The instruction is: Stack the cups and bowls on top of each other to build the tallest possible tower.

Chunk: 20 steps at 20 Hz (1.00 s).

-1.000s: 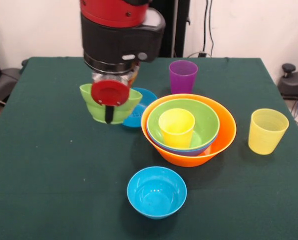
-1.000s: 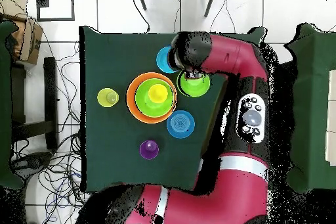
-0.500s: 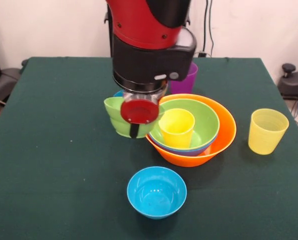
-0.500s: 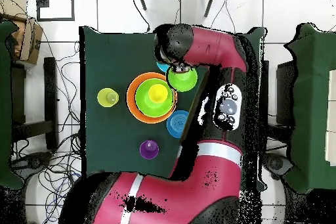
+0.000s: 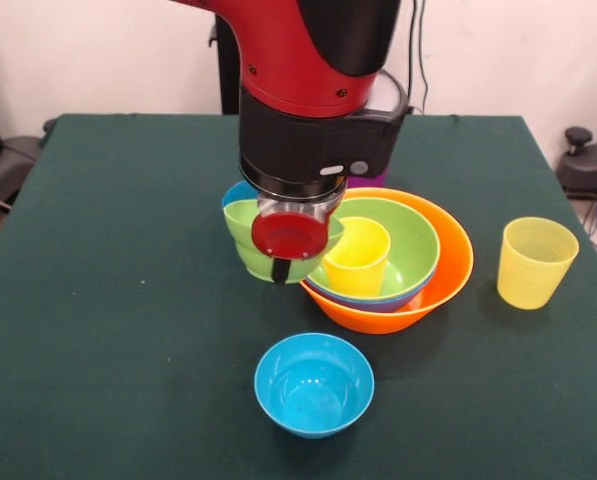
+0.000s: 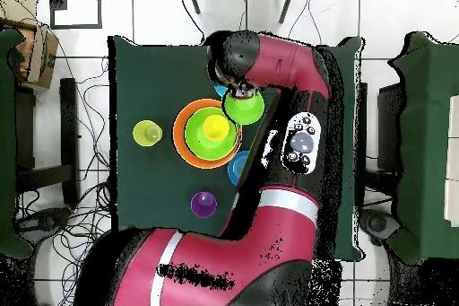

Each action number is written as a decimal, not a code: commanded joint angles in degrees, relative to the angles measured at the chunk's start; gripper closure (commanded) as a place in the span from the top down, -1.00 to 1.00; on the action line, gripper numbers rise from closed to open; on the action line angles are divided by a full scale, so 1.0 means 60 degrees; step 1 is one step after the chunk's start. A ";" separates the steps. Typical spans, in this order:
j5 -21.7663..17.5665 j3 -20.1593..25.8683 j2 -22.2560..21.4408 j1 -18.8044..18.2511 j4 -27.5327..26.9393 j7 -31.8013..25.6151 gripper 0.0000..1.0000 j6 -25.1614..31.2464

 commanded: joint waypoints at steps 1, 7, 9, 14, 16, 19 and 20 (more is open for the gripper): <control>0.0503 0.0248 -0.0170 0.0076 -0.0108 0.1679 -1.00 0.1535; 0.1395 0.0588 -0.0451 -0.0107 0.0040 0.1455 -1.00 0.2500; 0.1551 0.0555 -0.0425 -0.0082 0.0030 0.1480 -1.00 0.2586; 0.1861 0.0450 -0.0336 -0.0041 0.0053 0.1507 -1.00 0.2558; 0.1899 0.0395 -0.0264 -0.0001 0.0100 0.1446 -1.00 0.2372; 0.1947 0.0370 -0.0210 0.0022 0.0356 0.1265 -1.00 0.1939; 0.1951 0.0363 -0.0134 0.0030 0.0447 0.1220 -1.00 0.1714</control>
